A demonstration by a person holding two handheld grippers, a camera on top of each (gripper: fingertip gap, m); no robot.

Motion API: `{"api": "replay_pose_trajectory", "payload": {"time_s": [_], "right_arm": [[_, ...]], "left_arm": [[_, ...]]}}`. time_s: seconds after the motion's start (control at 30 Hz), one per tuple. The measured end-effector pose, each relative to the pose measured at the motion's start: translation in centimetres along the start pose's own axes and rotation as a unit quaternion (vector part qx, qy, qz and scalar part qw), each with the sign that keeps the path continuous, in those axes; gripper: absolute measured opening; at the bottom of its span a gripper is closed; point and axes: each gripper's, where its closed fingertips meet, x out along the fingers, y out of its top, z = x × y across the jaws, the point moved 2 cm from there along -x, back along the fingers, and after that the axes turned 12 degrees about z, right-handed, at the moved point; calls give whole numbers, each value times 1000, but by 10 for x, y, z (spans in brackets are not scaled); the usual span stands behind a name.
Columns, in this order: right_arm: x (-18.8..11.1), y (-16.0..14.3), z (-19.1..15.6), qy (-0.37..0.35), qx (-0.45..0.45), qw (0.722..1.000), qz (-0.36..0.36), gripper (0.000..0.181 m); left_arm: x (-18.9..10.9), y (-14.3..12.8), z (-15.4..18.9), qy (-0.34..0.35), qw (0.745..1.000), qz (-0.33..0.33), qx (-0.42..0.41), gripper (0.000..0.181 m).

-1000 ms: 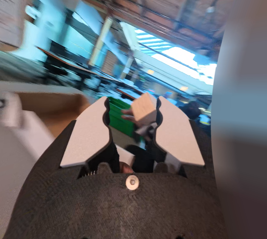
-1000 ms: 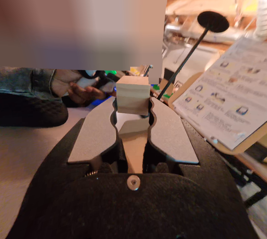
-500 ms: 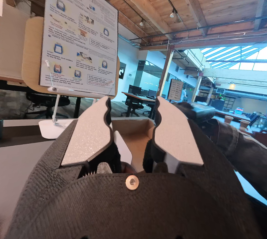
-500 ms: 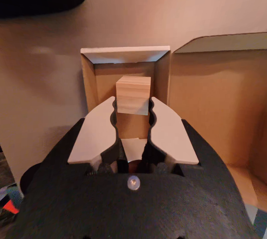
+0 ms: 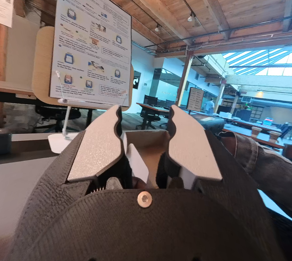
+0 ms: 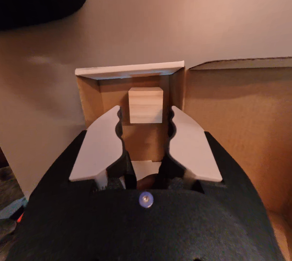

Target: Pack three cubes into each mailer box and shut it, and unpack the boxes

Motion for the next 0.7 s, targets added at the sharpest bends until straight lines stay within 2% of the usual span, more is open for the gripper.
{"api": "replay_pose_trajectory", "payload": {"time_s": [0.03, 0.1, 0.17, 0.23, 0.3, 0.4, 0.43, 0.5, 0.6, 0.7], "right_arm": [[-6, 4, 1, -19, 0, 999, 29, 59], [-23, 13, -3, -50, -3, 993, 110, 66], [-47, 22, -9, -96, -16, 968, 231, 76], [-73, 22, -18, -141, -21, 918, 369, 86], [-93, 1, -25, -187, 1, 866, 463, 91], [-107, -45, -22, -237, 73, 795, 553, 87], [-114, -52, -23, -237, 94, 773, 580, 87], [-127, -59, -28, -246, 102, 748, 608, 86], [-145, -67, -29, -297, 84, 719, 623, 85], [-152, -65, -34, -308, 67, 705, 635, 81]], "left_arm": [[0, -2, 2, -7, 1000, -5, -12, 57], [1, -6, 4, -16, 999, -21, -21, 57], [2, -11, 6, -22, 999, -41, -9, 57], [3, -19, 14, -46, 997, -68, 5, 57], [2, -34, 27, -84, 989, -120, 10, 57], [-4, -60, 44, -132, 969, -209, 15, 61], [-6, -65, 48, -142, 962, -232, 23, 64], [-11, -64, 57, -158, 951, -259, 48, 70], [-30, -43, 81, -195, 940, -274, 56, 77], [-59, 3, 90, -212, 938, -261, 79, 77]]}}
